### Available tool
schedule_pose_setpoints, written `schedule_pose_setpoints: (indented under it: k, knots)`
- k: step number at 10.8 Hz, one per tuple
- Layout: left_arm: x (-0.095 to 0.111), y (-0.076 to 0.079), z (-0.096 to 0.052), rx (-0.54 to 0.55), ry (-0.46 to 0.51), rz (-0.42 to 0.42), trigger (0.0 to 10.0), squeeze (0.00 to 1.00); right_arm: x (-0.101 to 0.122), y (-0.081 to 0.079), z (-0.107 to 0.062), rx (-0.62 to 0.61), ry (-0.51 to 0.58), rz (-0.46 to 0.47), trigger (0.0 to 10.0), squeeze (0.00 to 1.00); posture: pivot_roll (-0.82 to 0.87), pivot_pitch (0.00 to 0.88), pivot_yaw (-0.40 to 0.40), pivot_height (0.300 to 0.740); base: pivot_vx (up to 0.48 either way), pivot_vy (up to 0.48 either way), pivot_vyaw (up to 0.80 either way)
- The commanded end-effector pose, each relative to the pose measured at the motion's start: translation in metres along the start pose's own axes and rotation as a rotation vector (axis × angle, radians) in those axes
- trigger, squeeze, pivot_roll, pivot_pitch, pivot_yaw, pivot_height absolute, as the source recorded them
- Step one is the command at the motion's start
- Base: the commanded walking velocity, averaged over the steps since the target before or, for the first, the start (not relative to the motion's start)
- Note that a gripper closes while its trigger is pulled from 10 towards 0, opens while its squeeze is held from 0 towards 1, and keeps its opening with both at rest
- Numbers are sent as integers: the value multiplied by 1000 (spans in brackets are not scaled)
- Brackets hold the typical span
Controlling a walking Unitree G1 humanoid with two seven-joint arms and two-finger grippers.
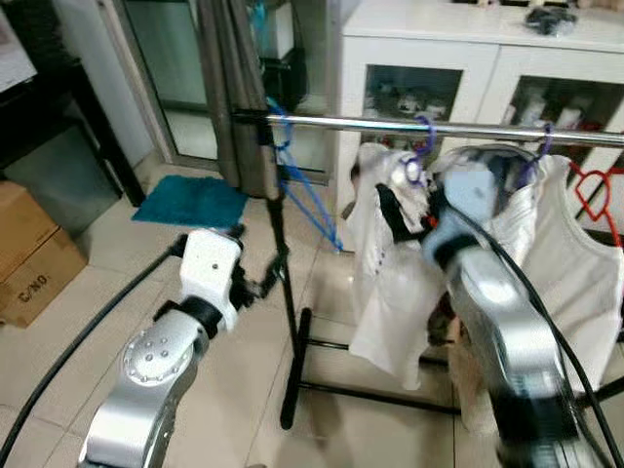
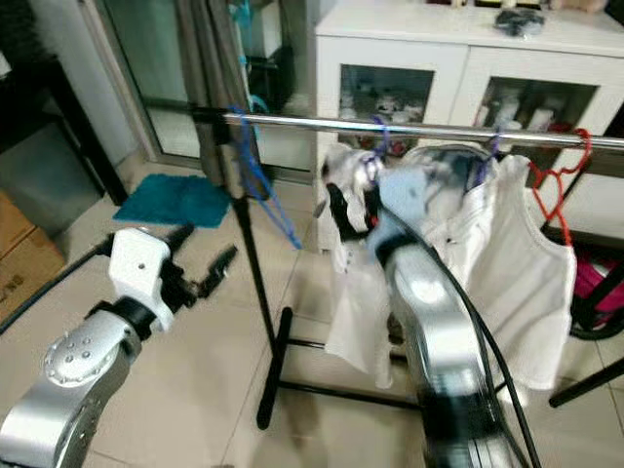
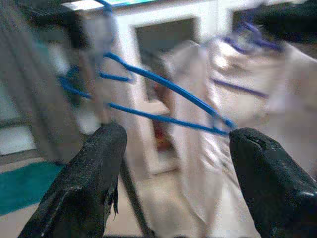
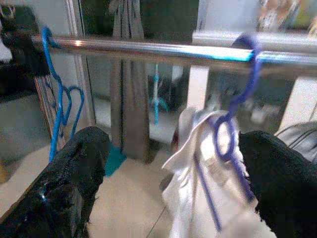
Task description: Hang hanger
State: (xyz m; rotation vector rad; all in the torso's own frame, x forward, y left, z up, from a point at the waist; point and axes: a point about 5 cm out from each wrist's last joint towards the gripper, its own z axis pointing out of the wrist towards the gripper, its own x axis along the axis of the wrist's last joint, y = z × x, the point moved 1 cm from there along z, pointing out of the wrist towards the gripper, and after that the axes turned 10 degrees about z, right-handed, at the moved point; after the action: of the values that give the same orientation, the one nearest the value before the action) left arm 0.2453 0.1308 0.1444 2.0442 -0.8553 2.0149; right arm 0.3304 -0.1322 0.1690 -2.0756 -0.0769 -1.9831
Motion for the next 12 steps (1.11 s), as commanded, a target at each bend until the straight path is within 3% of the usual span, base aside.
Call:
schedule_pose_setpoints:
  k: [1, 2, 3, 4, 5, 8, 9, 10, 12]
  knots:
    - [-1, 11, -2, -111, -9, -6, 10000, 153, 0, 3, 8, 11, -39, 40, 10000, 0, -75, 0, 52, 740, 0, 0, 0]
    - [-1, 13, -3, -158, -5, -14, 10000, 153, 2, 5, 18, 28, -61, 36, 10000, 0, -81, 0, 55, 740, 0, 0, 0]
    - [-1, 13, -4, -208, -8, -5, 10000, 153, 8, 21, 35, -50, -79, -19, 10000, 0, -77, 0, 53, 740, 0, 0, 0]
    - [-1, 14, -4, -238, -12, -1, 10000, 153, 16, 37, 47, -145, -89, 2, 10000, 0, -73, 0, 49, 740, 0, 0, 0]
    - [0, 13, -5, -245, -12, -1, 10000, 157, 24, 42, 56, -153, -102, 41, 10000, 0, -73, 0, 49, 740, 0, 0, 0]
    - [0, 13, -4, -260, -7, -2, 10000, 157, 27, 46, 68, -110, -160, 43, 9922, 0, -72, 0, 44, 740, 0, 0, 0]
    - [0, 13, -4, -263, -6, -3, 10000, 157, 25, 48, 70, -100, -183, 32, 5765, 0, -74, 0, 45, 740, 0, 0, 0]
    - [0, 13, -4, -265, -5, -4, 10000, 153, 23, 51, 70, -110, -193, 29, 2353, 0, -75, 0, 45, 740, 0, 0, 0]
    - [0, 14, -3, -270, -4, -4, 10000, 157, 23, 62, 72, -153, -212, 18, 941, 0, -72, 0, 44, 740, 0, 0, 0]
